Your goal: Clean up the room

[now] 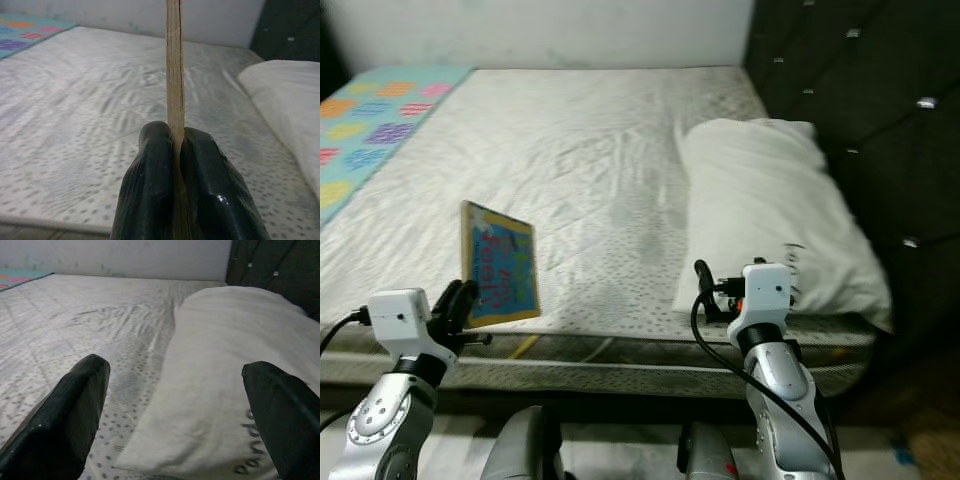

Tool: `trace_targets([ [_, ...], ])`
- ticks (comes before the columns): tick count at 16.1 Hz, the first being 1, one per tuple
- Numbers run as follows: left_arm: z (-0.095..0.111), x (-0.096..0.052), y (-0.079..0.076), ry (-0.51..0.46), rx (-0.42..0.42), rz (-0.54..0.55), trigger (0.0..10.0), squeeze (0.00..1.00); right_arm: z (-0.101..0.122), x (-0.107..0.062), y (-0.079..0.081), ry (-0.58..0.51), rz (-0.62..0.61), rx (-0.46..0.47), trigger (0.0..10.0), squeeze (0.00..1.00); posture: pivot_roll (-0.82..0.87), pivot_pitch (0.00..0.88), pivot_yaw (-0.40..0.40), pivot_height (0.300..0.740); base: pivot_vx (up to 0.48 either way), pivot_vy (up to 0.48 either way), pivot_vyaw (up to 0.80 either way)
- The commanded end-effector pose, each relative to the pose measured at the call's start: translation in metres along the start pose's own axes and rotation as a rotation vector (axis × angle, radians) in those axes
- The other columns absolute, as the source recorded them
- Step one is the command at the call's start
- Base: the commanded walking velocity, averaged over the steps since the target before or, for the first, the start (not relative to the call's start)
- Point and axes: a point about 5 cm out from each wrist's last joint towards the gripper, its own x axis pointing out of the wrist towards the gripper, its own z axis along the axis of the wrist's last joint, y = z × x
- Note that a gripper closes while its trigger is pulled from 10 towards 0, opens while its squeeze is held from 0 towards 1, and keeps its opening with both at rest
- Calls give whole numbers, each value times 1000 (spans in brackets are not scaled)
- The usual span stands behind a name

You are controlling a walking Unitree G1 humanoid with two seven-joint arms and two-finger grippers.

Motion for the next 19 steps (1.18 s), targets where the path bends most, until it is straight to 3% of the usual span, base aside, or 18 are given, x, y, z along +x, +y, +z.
trace_targets([
  [1,14,2,-1,-69,7,-11,10000,0,2,2,0,-12,1,-3,10000,0,-194,53,36,626,296,0,0],
  [6,14,3,-3,-68,-1,-24,10000,0,2,2,-1,-10,1,-7,10000,0,-197,55,38,626,291,0,0],
  [15,12,7,-3,-52,-20,-2,10000,0,0,2,-2,-9,-3,-16,10000,0,-197,52,39,626,0,0,0],
  [19,8,15,3,-25,-86,39,10000,0,3,2,-10,-12,-11,-14,10000,0,-213,50,25,626,0,0,0],
])
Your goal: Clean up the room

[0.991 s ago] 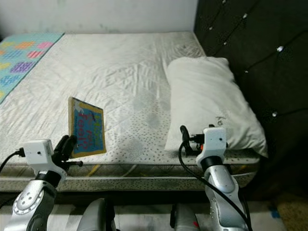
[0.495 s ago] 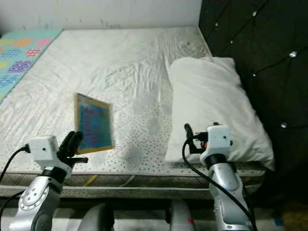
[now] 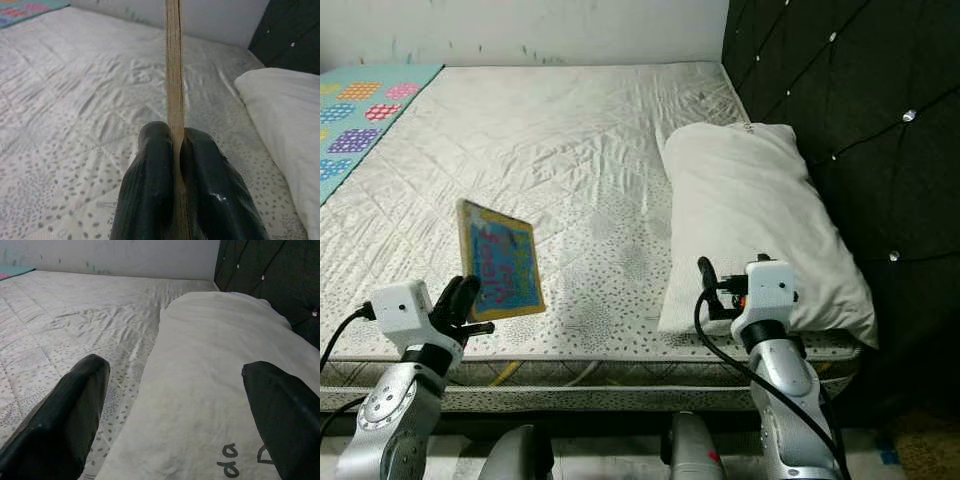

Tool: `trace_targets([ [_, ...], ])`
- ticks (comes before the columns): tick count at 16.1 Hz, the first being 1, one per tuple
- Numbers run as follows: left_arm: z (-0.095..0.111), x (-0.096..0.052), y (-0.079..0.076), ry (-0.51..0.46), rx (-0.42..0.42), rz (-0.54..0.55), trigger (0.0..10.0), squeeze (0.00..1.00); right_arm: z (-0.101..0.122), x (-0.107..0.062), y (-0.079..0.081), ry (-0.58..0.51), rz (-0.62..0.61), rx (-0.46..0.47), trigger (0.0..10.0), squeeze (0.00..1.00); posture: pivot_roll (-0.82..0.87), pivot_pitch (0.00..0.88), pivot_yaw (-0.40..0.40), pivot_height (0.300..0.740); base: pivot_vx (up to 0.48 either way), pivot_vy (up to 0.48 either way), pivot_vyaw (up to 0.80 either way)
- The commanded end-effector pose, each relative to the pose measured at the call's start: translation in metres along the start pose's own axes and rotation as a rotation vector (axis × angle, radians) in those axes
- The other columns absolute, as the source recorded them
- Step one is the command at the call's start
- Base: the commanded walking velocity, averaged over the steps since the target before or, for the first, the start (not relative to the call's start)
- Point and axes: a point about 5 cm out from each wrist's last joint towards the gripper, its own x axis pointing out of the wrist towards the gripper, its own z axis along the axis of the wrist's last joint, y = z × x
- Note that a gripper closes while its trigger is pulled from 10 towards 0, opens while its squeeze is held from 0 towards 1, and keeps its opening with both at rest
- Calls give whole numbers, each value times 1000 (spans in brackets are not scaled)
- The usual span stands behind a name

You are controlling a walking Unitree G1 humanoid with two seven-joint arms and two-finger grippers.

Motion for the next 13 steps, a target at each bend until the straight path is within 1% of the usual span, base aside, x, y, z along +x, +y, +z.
trace_targets([
  [1,11,4,0,-47,-5,-13,10000,0,1,0,-4,1,-2,3,10000,0,-213,51,21,626,0,0,0],
  [2,11,6,0,-48,-9,-14,10000,0,2,0,-3,0,2,3,10000,0,-215,51,18,626,0,0,0],
  [3,12,12,-3,-50,-36,-26,10000,0,2,-1,-2,2,11,6,10000,0,-224,53,14,621,0,0,0],
  [4,11,15,-6,-44,-69,-43,10000,0,2,-1,-2,2,14,4,10000,0,-230,53,13,611,0,0,0],
  [5,11,22,-10,-42,-127,-43,10000,0,4,-2,-3,-1,13,-7,10000,0,-242,58,13,606,0,0,0],
  [6,10,27,-11,-35,-153,-35,10000,0,4,-3,-4,1,8,-13,10000,0,-246,60,14,606,0,0,0],
  [7,7,36,-11,-17,-230,-23,10000,0,6,-6,-10,-1,-9,-18,10000,0,-268,71,14,606,0,0,0],
  [9,1,44,-11,11,-291,-12,10000,0,7,-16,-22,12,-35,-45,10000,0,-298,100,6,606,0,0,0],
  [11,-3,55,-10,36,-347,-9,10000,0,8,-25,-32,31,-56,-69,10000,0,-319,126,-4,606,0,0,0],
  [12,-4,58,-12,46,-351,-15,10000,0,9,-28,-35,34,-61,-76,10000,0,-332,145,-15,606,0,0,0],
  [13,-7,65,-14,70,-363,-25,10000,0,10,-33,-39,46,-67,-87,10000,0,-343,160,-24,606,0,0,0],
])
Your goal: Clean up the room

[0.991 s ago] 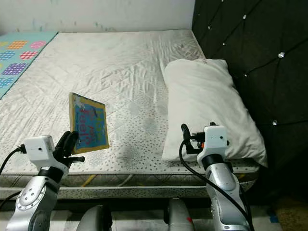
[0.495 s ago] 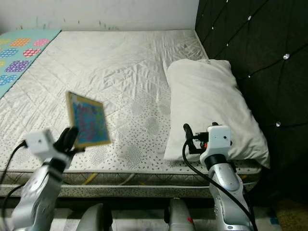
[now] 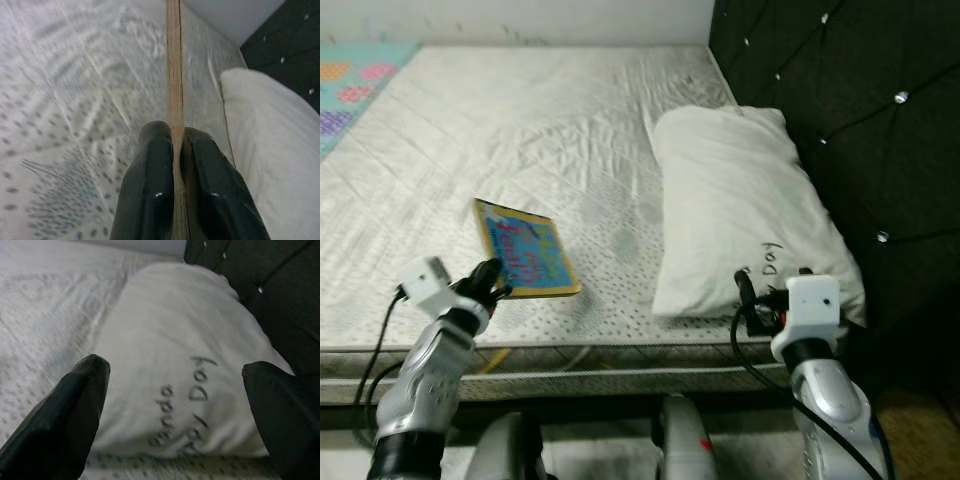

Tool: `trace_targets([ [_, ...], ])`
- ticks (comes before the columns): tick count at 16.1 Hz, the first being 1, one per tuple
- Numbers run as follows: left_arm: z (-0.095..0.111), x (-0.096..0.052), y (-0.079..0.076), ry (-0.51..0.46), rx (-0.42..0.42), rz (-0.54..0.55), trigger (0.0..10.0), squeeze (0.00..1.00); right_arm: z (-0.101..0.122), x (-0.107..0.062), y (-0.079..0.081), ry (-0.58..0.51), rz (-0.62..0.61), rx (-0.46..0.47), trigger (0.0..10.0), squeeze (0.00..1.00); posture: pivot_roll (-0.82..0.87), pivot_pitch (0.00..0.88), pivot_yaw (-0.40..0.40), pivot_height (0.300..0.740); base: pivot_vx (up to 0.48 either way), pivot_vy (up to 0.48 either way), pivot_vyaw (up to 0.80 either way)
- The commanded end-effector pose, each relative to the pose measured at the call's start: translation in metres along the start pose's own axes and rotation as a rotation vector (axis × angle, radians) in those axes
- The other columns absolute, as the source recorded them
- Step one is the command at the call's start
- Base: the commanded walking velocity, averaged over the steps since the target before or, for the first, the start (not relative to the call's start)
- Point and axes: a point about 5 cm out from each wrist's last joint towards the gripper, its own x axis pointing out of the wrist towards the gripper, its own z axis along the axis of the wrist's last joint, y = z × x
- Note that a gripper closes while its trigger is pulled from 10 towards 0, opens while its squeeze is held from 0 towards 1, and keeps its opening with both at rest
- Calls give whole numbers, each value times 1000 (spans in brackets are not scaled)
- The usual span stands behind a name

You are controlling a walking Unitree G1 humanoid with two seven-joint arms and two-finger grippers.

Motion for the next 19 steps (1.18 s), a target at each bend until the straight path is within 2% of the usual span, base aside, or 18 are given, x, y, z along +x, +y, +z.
trace_targets([
  [1,6,6,-6,-29,-2,-32,10000,0,6,-5,-7,-4,-7,-10,10000,0,-354,173,-32,606,0,0,0],
  [4,2,13,-15,-7,-41,-85,10000,0,6,-14,-7,20,5,-14,10000,0,-363,198,-48,606,0,0,0],
  [8,-12,24,-15,72,-100,-136,10000,0,7,-29,-7,50,-5,-20,10000,0,-400,237,-57,606,0,0,0],
  [12,-17,36,-23,134,-235,-200,10000,0,11,-37,-16,67,-37,-45,10000,0,-432,251,-62,606,0,0,0],
  [14,-23,43,-34,194,-294,-263,10000,0,14,-39,-19,71,-44,-56,10000,0,-447,257,-65,606,0,0,0],
  [16,-31,44,-41,258,-319,-282,10000,0,14,-39,-20,74,-46,-59,10000,0,-454,260,-65,606,0,0,0],
  [17,-39,43,-45,296,-293,-291,10000,0,15,-39,-20,75,-46,-59,10000,0,-454,260,-65,606,0,0,0],
  [19,-47,41,-47,334,-304,-293,10000,0,15,-38,-19,76,-45,-57,10000,0,-447,256,-60,606,0,0,0],
])
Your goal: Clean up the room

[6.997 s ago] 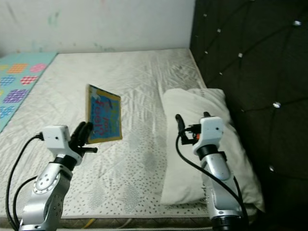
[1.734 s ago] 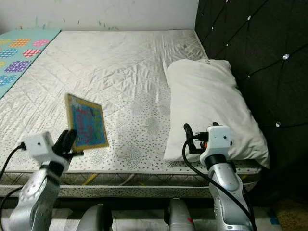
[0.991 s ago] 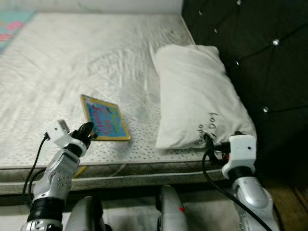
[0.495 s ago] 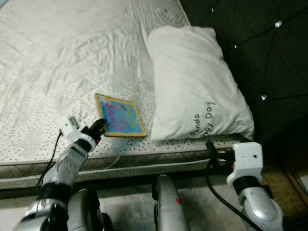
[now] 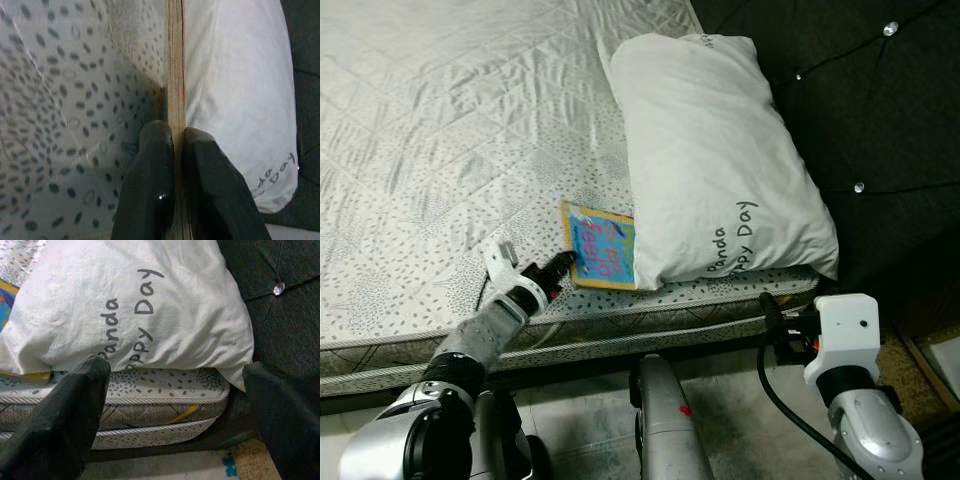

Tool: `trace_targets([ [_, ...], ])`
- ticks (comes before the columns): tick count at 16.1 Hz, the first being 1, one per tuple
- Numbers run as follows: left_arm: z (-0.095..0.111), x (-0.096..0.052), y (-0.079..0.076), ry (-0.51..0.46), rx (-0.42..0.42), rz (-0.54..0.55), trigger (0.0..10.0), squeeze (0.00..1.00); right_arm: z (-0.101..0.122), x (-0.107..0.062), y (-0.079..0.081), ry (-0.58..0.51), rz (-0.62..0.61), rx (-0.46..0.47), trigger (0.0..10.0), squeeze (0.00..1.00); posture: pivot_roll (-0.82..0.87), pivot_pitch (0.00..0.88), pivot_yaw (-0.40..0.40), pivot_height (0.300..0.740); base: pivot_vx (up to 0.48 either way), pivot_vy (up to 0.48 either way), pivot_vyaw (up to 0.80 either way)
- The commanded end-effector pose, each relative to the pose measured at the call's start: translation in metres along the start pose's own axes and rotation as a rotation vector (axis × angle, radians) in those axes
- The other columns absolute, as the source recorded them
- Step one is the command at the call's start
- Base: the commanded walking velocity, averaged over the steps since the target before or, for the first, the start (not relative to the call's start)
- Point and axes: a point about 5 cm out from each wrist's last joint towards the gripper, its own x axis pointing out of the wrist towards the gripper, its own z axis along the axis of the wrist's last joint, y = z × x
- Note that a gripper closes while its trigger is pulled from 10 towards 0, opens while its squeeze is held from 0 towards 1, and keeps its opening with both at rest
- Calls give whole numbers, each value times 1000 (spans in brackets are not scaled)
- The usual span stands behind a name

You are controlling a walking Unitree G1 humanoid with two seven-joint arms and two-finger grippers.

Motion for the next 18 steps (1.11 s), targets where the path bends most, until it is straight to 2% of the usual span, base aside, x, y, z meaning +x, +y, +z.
trace_targets([
  [1,-9,1,0,49,16,11,10000,0,1,-3,-2,4,-16,-3,10000,0,-445,255,-59,606,0,0,0],
  [3,-12,-4,11,61,19,72,10000,0,0,-2,-2,7,-13,-1,10000,0,-438,250,-58,606,0,0,0],
  [4,-9,-7,15,44,19,83,10000,86,-1,-2,-1,9,-12,1,10000,0,-437,249,-57,606,0,0,0],
  [5,-7,-8,18,36,16,90,10000,471,-2,-1,-1,9,-11,1,10000,0,-434,246,-56,606,0,0,0],
  [6,-3,-10,21,30,30,102,10000,965,-2,0,-1,9,-10,3,10000,0,-431,242,-54,606,0,0,0],
  [7,1,-11,22,20,25,98,10000,1000,-2,1,0,6,-9,4,10000,0,-429,240,-50,606,0,0,0],
  [11,10,-13,24,10,84,128,10000,1000,-1,6,0,-5,-9,7,10000,0,-424,227,-44,606,0,0,0],
  [15,19,-15,29,-36,112,173,10000,1000,-1,10,0,-14,-11,9,10000,0,-420,215,-39,606,0,0,0],
  [18,19,-15,29,-36,112,173,10000,1000,-1,10,0,-14,-11,9,10000,0,-420,215,-39,606,0,0,0],
])
